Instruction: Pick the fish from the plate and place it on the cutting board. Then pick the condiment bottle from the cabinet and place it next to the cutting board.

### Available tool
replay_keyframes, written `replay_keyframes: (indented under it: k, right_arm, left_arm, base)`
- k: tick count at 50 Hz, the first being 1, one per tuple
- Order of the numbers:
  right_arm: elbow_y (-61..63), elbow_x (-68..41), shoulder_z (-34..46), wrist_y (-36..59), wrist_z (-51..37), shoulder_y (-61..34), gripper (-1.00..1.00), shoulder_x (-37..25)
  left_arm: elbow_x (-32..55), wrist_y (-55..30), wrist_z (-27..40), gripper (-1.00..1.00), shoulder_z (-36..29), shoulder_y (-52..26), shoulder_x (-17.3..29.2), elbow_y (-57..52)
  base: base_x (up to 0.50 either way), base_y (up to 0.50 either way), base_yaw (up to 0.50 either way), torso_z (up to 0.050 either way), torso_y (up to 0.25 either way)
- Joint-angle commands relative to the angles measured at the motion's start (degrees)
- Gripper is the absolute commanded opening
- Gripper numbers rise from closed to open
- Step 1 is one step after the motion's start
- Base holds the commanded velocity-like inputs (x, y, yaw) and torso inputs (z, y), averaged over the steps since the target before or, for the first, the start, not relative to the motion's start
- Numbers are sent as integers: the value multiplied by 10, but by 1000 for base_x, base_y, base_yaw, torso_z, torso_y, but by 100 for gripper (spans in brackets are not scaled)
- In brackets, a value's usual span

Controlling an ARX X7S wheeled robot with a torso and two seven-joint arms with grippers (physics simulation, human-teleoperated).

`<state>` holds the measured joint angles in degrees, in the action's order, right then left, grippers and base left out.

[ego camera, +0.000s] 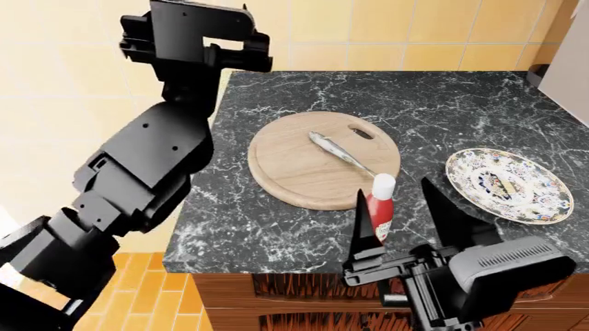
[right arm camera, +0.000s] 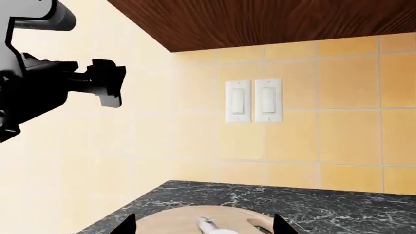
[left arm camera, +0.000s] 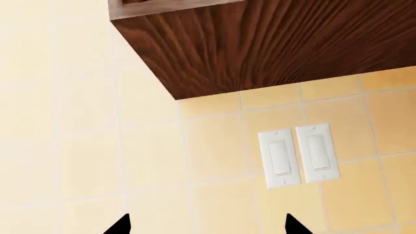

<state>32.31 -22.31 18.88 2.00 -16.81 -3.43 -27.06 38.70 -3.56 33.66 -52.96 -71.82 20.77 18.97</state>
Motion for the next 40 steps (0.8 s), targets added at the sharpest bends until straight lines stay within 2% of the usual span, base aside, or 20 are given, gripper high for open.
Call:
replay_keyframes:
  k: [1, 7, 18, 31, 40]
  right_arm:
    - [59, -8, -7, 18, -15, 7, 100, -17]
    - [84, -28, -18, 40, -28, -6, 100, -22]
    - [145, -76, -49, 80, -55, -40, 100, -41]
    - [170, -141, -77, 108, -73, -101, 100, -46]
    - [224, -150, -92, 139, -110, -97, 100, -74]
  left_arm:
    - [15, -84, 96, 100, -15, 45, 92, -245]
    - [5, -76, 128, 100, -18, 83, 135, -327]
    - [-27, -13, 167, 100, -10, 161, 215, -440]
    - [-37, 56, 174, 100, 0, 224, 253, -464]
    - [-66, 82, 221, 100, 19, 257, 284, -489]
  base:
    - [0, 0, 0, 0, 0]
    - [0, 0, 0, 0, 0]
    - [0, 0, 0, 0, 0]
    - [0, 0, 0, 0, 0]
    - [0, 0, 0, 0, 0]
